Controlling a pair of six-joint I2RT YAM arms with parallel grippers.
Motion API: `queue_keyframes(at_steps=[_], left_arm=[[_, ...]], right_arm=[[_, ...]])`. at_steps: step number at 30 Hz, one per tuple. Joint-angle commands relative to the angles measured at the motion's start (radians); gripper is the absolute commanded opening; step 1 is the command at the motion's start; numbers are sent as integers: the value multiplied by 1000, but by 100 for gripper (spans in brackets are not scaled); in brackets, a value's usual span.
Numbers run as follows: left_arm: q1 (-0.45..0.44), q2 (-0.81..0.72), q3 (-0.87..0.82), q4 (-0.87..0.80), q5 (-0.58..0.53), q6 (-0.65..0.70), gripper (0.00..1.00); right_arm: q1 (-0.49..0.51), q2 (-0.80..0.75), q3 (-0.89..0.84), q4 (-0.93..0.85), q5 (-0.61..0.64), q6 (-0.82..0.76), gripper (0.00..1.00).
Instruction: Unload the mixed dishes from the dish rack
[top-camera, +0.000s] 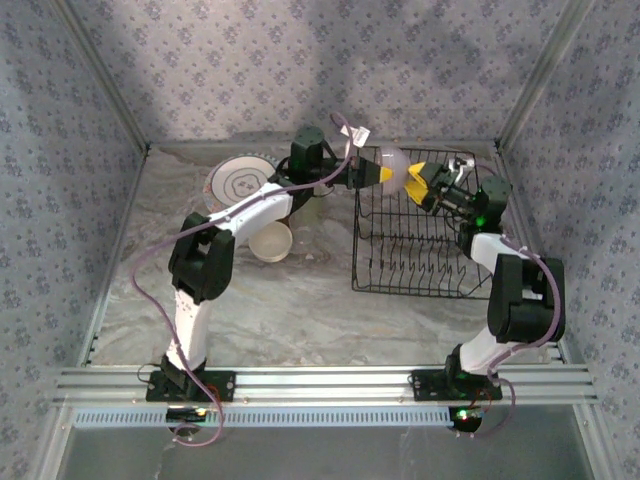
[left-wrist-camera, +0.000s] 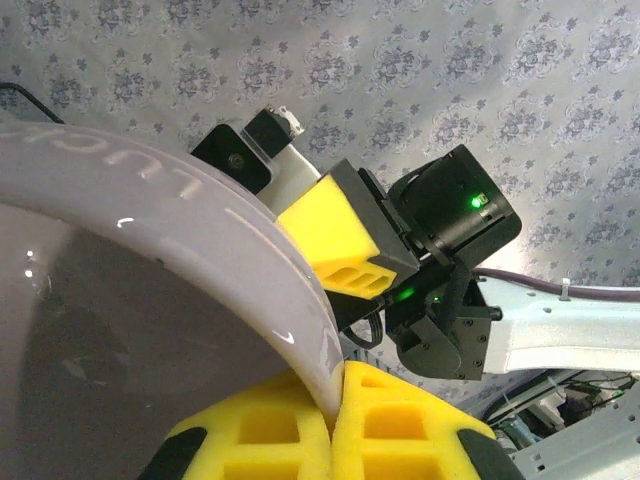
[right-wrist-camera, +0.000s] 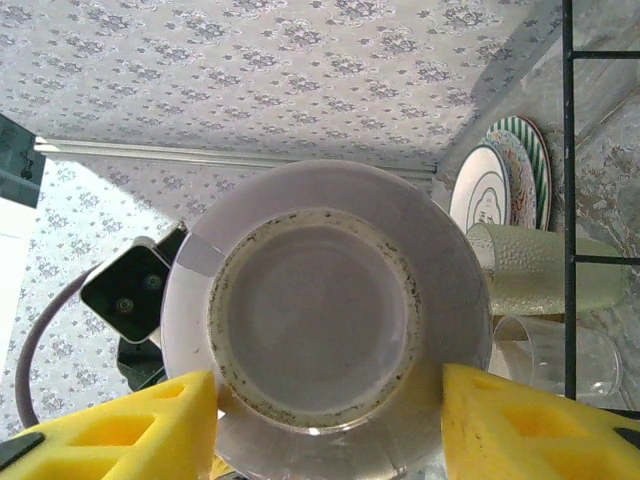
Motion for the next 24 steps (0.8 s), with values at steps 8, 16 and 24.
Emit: queue_keyframes(at_steps=[8, 16, 24], left_arm=[[-15, 28, 40, 39, 3, -17, 0], [-12, 22, 40, 29, -13, -17, 0], [4, -6, 48, 30, -34, -30, 0]], right_arm=[[8, 2, 12, 100, -22, 11, 39], [-21, -19, 12, 73, -21, -1, 61], [-24, -153, 38, -295, -21, -261, 100]])
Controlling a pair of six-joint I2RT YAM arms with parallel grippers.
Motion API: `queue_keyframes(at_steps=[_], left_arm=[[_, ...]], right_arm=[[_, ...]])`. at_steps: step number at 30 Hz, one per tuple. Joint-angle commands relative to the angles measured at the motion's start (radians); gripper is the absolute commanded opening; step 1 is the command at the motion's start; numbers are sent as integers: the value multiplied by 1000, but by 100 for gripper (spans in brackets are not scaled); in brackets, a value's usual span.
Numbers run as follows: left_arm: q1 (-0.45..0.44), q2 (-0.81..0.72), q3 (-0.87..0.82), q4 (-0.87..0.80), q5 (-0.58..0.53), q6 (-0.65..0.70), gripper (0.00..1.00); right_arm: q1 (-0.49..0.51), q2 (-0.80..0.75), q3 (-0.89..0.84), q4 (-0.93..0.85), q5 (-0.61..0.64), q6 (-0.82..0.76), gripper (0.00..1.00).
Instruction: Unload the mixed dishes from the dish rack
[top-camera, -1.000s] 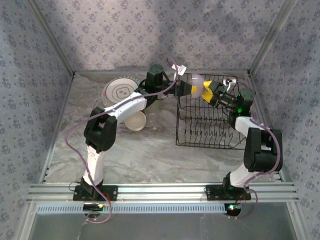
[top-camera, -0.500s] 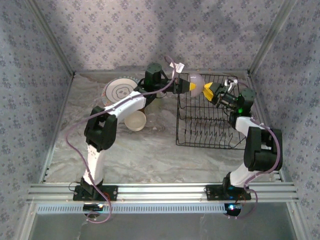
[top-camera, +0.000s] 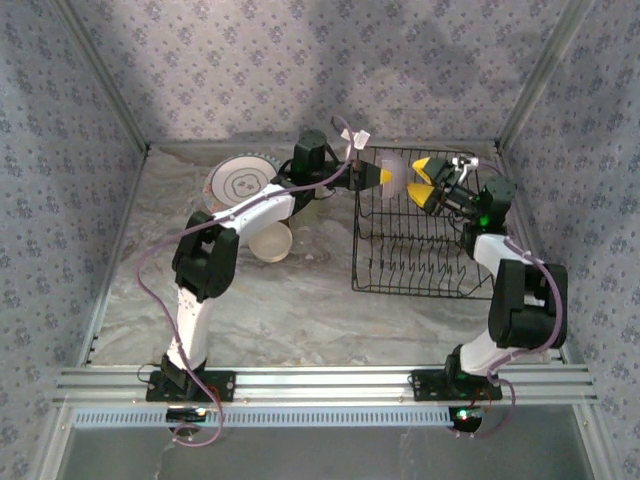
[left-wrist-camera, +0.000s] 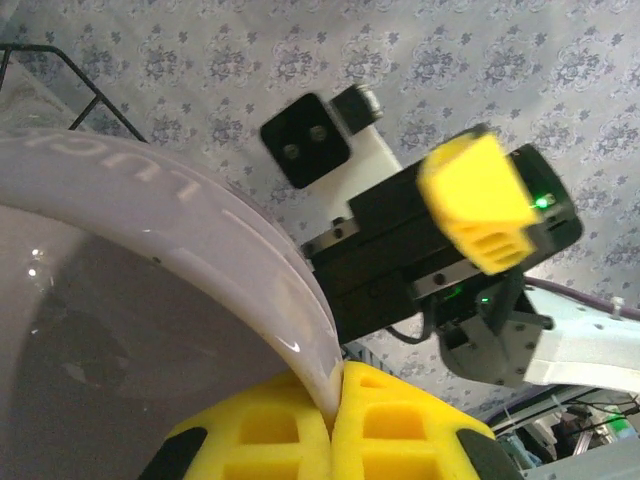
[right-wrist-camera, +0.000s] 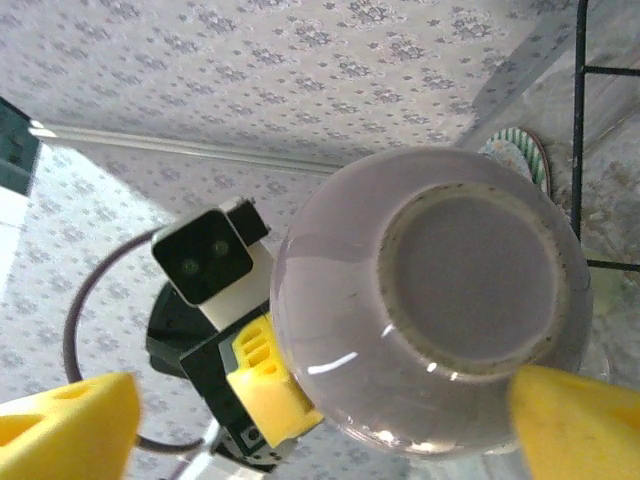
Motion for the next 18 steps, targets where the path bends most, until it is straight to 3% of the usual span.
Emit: queue_keyframes(at_steps=[1, 4, 6, 8, 18], left_arm=[[1, -42, 50, 45, -6, 12, 0], [4, -74, 52, 12, -22, 30, 0], [7, -101, 53, -29, -43, 52, 0], [11, -129, 52, -61, -63, 69, 0], [21, -329, 71, -488, -274, 270, 0]], right_arm=[[-3, -97, 45, -268, -2, -217, 100], [8, -183, 109, -614, 66, -465, 100], [29, -240, 178, -903, 171, -683, 100], [59, -282, 234, -1077, 266, -813, 100], [169, -414, 322, -1351, 545, -1044, 100]])
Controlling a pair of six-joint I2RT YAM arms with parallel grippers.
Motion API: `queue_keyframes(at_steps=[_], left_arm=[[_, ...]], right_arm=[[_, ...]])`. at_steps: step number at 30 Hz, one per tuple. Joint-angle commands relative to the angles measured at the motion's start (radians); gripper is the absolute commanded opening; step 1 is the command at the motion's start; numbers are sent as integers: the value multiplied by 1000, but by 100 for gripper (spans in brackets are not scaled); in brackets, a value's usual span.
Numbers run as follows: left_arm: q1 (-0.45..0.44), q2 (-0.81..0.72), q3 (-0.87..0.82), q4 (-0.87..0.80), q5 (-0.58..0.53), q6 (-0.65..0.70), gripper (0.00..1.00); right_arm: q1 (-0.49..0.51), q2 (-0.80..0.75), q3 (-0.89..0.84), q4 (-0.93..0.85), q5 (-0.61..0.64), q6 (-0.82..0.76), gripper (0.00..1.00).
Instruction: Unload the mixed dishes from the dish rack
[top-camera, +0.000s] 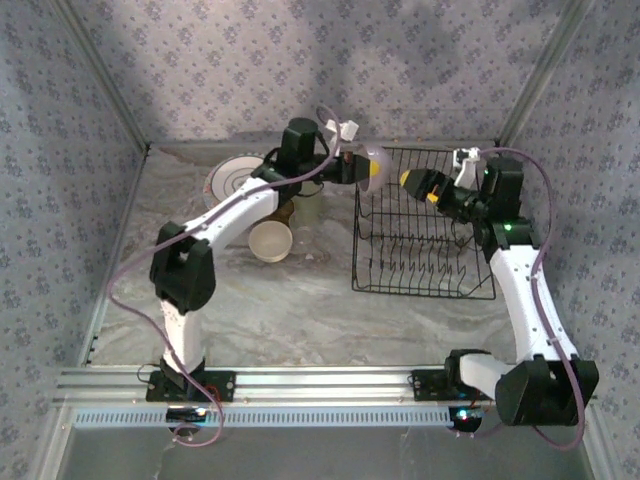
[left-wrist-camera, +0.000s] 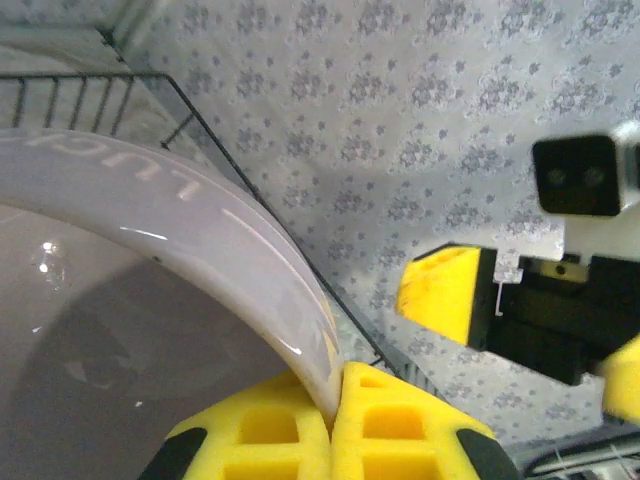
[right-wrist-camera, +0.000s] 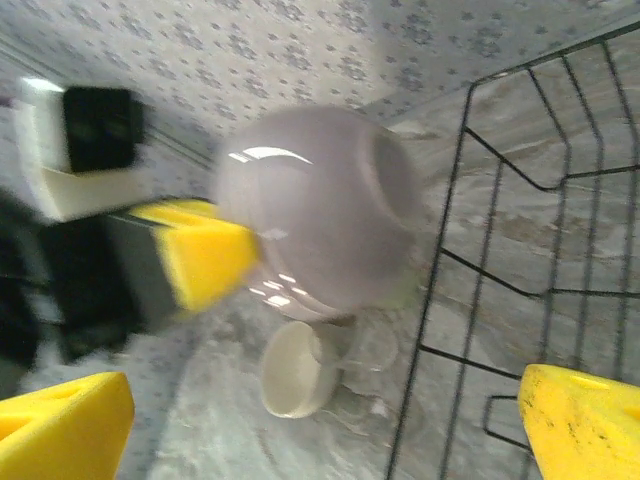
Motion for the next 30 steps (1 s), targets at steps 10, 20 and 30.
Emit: queue_keyframes(at_steps=[10, 20, 30], left_arm=[[20, -390, 10, -513, -331, 263, 0], [32, -618, -57, -903, -561, 336, 0], [35, -613, -137, -1113, -687, 354, 0]], right_arm=[[122, -133, -15, -162, 223, -217, 100], [198, -208, -158, 8, 295, -228, 100], [273, -209, -242, 69, 405, -220, 100]])
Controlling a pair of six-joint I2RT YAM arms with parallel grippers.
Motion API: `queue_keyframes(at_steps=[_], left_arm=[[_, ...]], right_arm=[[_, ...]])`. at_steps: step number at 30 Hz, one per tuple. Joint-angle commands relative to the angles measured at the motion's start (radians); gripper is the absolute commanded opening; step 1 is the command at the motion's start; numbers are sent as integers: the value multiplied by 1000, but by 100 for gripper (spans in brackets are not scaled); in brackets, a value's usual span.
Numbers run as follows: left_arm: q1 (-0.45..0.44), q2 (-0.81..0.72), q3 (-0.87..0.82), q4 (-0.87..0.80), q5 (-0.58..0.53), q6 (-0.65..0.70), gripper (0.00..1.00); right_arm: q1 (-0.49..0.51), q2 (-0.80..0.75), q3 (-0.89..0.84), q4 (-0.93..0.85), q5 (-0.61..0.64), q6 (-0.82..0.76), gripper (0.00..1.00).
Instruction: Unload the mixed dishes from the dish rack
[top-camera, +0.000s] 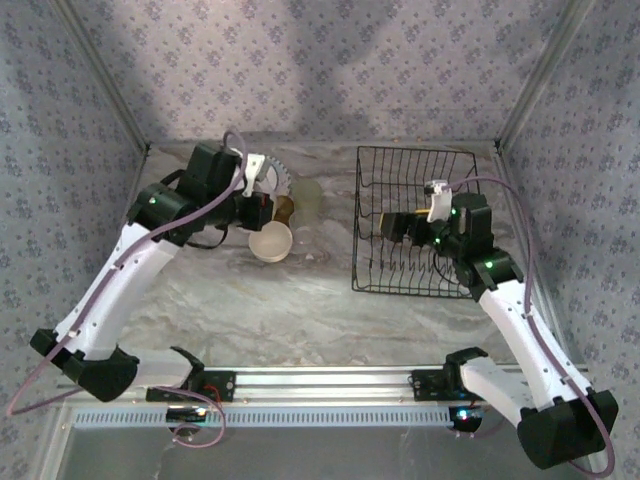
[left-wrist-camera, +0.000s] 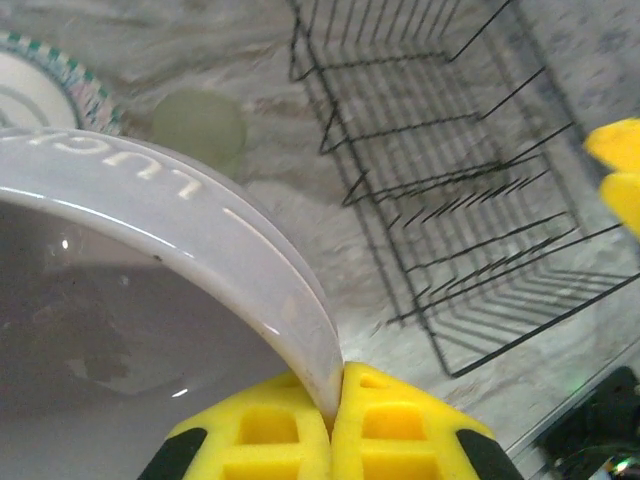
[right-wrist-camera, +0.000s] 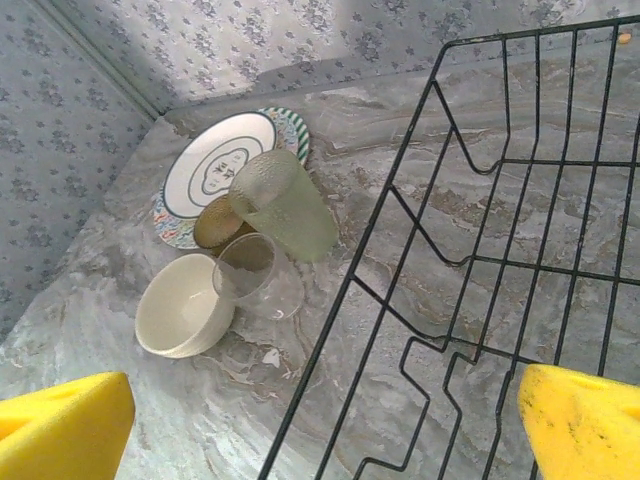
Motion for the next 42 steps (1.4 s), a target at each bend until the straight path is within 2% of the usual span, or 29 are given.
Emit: queue_keyframes(at_steps=[1, 7, 19, 24, 31, 35, 42], left_arm=[[4, 24, -32, -55, -74, 36, 0], [7, 126, -66, -53, -101, 67, 0], [9, 324, -57, -13, -87, 166, 0], [7, 377, -80, 9, -133, 292, 0], [-19, 356, -137, 70, -208, 460, 0], [-54, 308, -202, 111, -225, 637, 0], [-61, 180, -308, 176, -214, 919, 0]], right_arm=[[20, -20, -26, 43, 54, -6, 100], [35, -52, -56, 22, 68, -7, 100], [41, -148, -126, -30, 78, -2, 99], [40, -163, -145, -31, 74, -1, 100], [41, -165, -156, -25, 60, 0, 100], [41, -164, -163, -21, 56, -1, 100], [41, -157, -170, -7, 47, 3, 100]])
